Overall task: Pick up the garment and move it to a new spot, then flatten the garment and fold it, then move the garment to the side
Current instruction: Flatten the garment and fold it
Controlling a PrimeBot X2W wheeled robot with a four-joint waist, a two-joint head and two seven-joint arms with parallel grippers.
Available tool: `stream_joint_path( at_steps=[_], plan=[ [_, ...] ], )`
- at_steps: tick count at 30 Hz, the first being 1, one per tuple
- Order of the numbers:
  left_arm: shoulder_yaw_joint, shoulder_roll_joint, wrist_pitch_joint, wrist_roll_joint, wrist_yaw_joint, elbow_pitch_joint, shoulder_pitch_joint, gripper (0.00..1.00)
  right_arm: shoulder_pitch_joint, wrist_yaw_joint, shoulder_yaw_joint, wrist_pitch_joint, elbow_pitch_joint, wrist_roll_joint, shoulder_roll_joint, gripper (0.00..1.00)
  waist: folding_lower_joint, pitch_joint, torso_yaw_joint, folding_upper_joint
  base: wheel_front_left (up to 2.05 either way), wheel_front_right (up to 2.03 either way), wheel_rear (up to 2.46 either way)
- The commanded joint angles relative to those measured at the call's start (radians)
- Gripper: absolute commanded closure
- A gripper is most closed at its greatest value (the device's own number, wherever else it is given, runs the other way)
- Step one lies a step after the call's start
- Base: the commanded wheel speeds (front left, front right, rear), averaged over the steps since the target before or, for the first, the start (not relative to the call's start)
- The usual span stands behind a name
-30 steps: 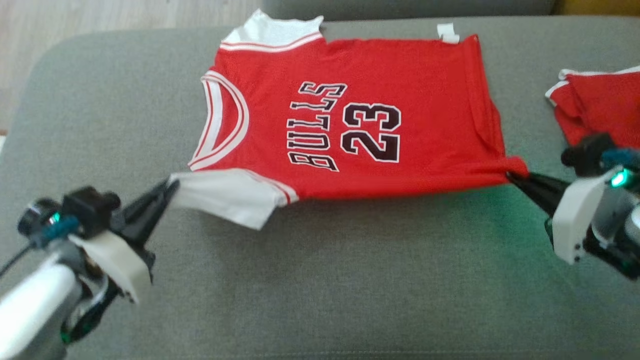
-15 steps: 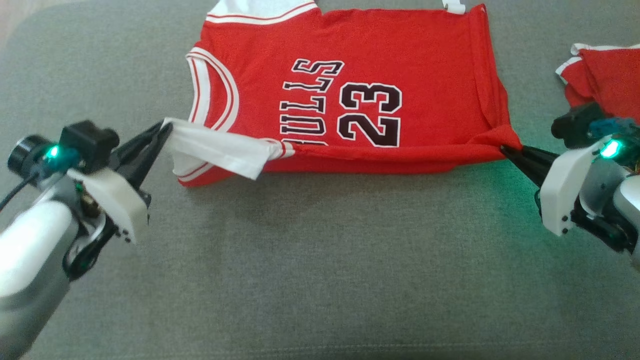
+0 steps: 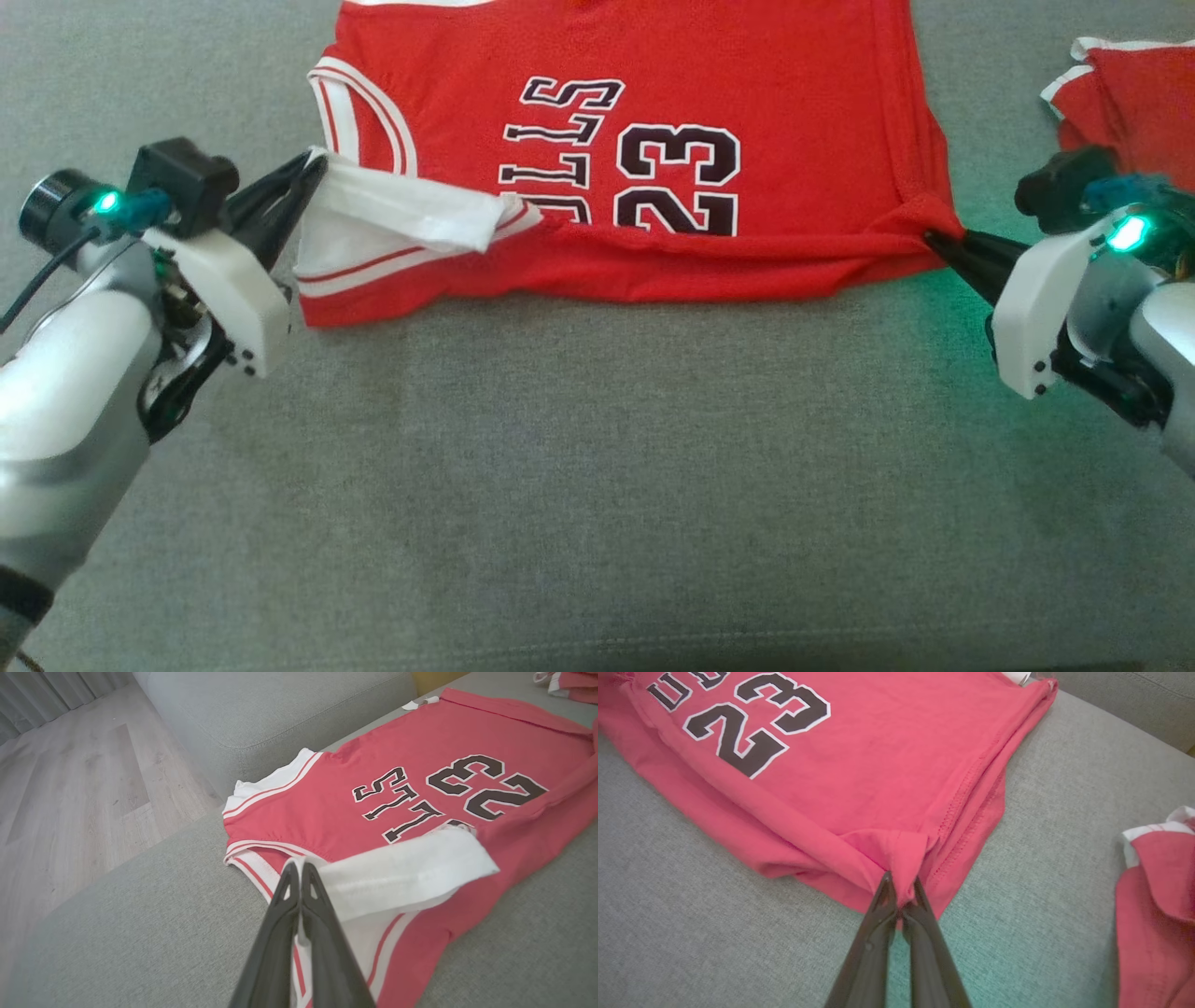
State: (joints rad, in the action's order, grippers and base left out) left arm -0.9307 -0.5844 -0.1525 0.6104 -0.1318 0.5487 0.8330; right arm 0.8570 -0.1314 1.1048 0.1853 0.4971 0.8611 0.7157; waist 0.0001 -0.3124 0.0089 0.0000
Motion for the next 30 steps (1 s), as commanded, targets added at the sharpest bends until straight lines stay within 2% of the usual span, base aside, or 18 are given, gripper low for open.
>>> stream_joint_path(
  at_steps=[1, 11, 19, 20, 21, 22, 26, 30],
  plan=[
    [0.037, -0.037, -0.010, 0.006, 0.002, -0.010, 0.058, 1.00, 0.007, 0.001, 0.000, -0.004, -0.009, -0.003, 0.015, 1.00, -0.0001, -0.002, 0.001, 0.0000, 0.00, 0.00, 0.00],
    [-0.048, -0.024, -0.039, 0.054, 0.001, 0.063, 0.150, 1.00, 0.068, 0.001, 0.031, -0.017, 0.031, 0.009, -0.001, 1.00, -0.0001, -0.037, 0.005, 0.0000, 0.00, 0.00, 0.00],
    [-0.071, -0.001, -0.073, 0.091, 0.001, 0.122, 0.209, 1.00, 0.113, 0.001, 0.041, -0.044, 0.073, 0.019, -0.022, 1.00, -0.0001, -0.063, 0.011, 0.0000, 0.00, 0.00, 0.00],
    [-0.071, 0.003, -0.076, 0.094, 0.001, 0.130, 0.214, 0.89, 0.118, 0.001, 0.038, -0.057, 0.080, 0.016, -0.026, 1.00, -0.0001, -0.065, 0.012, 0.0000, 0.00, 0.00, 0.00],
    [-0.069, 0.007, -0.082, 0.093, 0.001, 0.141, 0.219, 0.24, 0.122, 0.001, 0.033, -0.071, 0.091, 0.014, -0.030, 0.00, -0.0001, -0.066, 0.012, 0.0000, 0.00, 0.00, 0.00],
    [-0.068, 0.012, -0.086, 0.090, 0.001, 0.151, 0.222, 0.00, 0.124, 0.001, 0.031, -0.078, 0.102, 0.015, -0.037, 0.00, -0.0001, -0.066, 0.013, 0.0000, 0.00, 0.00, 0.00],
    [-0.040, 0.036, -0.103, 0.086, 0.024, 0.182, 0.225, 0.00, 0.131, 0.001, -0.005, -0.144, 0.153, 0.015, -0.062, 0.00, -0.0001, -0.058, 0.013, 0.0000, 0.00, 0.00, 0.00],
    [0.049, 0.059, -0.108, 0.088, 0.080, 0.152, 0.212, 0.00, 0.122, 0.001, -0.091, -0.271, 0.210, 0.032, -0.094, 0.00, -0.0001, -0.034, 0.014, 0.0000, 0.00, 0.00, 0.00]
  ],
)
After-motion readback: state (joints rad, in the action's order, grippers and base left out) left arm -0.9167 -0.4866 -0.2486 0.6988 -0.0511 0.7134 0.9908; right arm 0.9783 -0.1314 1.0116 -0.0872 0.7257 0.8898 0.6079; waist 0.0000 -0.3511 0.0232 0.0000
